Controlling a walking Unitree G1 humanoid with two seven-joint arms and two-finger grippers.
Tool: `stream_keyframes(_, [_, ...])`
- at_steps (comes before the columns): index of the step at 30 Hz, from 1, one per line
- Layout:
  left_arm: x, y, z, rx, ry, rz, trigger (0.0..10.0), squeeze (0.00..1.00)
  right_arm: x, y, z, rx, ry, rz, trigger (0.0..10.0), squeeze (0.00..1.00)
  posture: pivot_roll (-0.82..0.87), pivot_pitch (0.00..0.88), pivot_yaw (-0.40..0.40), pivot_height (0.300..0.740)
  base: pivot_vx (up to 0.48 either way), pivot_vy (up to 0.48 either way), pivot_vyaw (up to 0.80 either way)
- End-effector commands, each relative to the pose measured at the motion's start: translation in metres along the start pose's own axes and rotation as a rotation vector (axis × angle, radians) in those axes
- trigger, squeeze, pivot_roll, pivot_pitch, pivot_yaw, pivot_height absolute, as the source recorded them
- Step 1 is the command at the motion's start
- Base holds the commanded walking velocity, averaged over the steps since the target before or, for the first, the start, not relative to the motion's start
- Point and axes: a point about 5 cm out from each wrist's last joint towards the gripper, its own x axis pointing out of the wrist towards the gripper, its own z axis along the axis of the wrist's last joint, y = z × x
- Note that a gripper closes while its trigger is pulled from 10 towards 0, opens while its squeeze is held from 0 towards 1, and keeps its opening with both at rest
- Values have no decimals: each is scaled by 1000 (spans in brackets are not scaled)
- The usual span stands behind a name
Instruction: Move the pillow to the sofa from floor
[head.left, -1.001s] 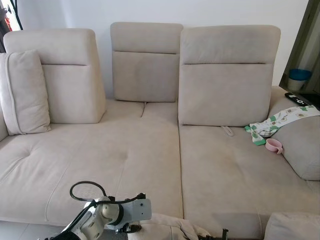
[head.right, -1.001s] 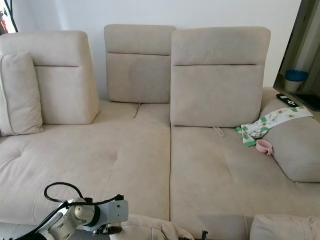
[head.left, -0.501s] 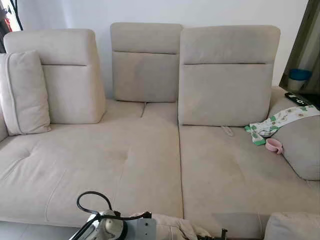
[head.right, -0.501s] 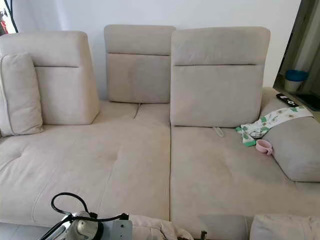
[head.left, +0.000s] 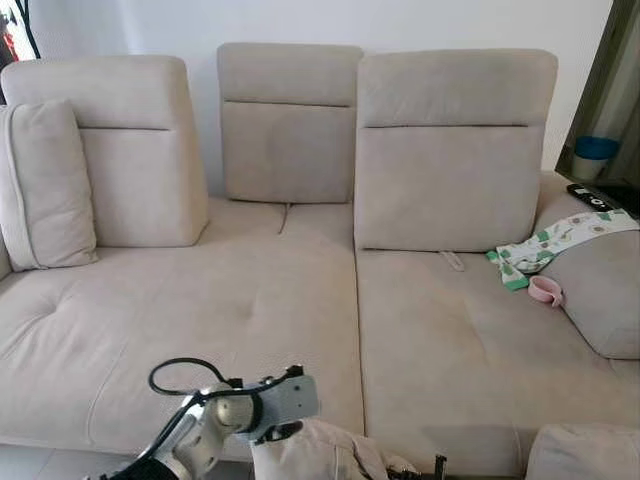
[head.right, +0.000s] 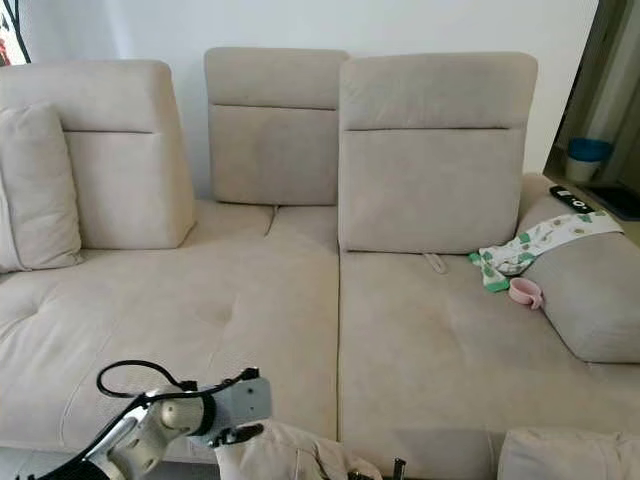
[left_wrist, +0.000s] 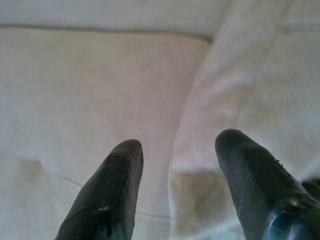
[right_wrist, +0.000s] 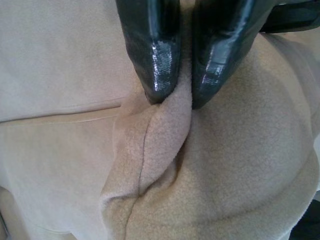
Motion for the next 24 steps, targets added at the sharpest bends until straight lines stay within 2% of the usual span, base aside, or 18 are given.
stream_keyframes(1, [3,-10,-9,31,43,-62,10000,24,1,11,-1,-6,7,55,0,0,79,0,35,580,0,0,0])
stream_keyframes(4, [3,-12,-14,54,66,-94,10000,55,0,11,-1,-7,7,53,0,0,75,0,37,580,0,0,0])
stream_keyframes(5, [3,-11,-16,61,75,-93,10000,180,0,11,-1,-7,7,54,0,0,75,0,37,580,0,0,0])
stream_keyframes(7, [2,-9,-18,69,85,-91,10000,180,0,12,-1,-7,8,55,0,0,74,0,37,580,0,0,0])
stream_keyframes(8, [2,-7,-19,74,91,-85,10000,251,0,12,-1,-8,7,57,0,0,72,0,38,580,0,0,0])
stream_keyframes(10, [2,-5,-19,76,93,-81,10000,251,0,12,-1,-9,6,58,0,0,72,0,38,580,0,0,0])
stream_keyframes(11, [3,0,-16,81,82,-63,10000,176,0,12,1,-52,-9,68,0,0,71,0,39,580,0,0,0])
stream_keyframes(15, [5,2,-12,78,62,-62,10000,176,1,12,4,-116,-17,86,0,0,71,0,39,580,0,0,0])
stream_keyframes(16, [5,1,-12,88,63,-70,10000,0,1,11,5,-137,-25,91,0,0,63,0,42,580,0,0,0])
stream_keyframes(18, [5,1,-13,99,69,-85,10000,0,1,10,7,-156,-31,95,0,0,63,0,42,580,0,0,0])
stream_keyframes(21, [0,-5,-24,141,115,-180,10000,0,1,8,8,-171,-35,93,0,0,62,0,39,580,0,0,0])
stream_keyframes(24, [-3,-5,-26,148,124,-201,10000,0,0,8,8,-171,-32,93,0,0,64,0,35,580,0,0,0])
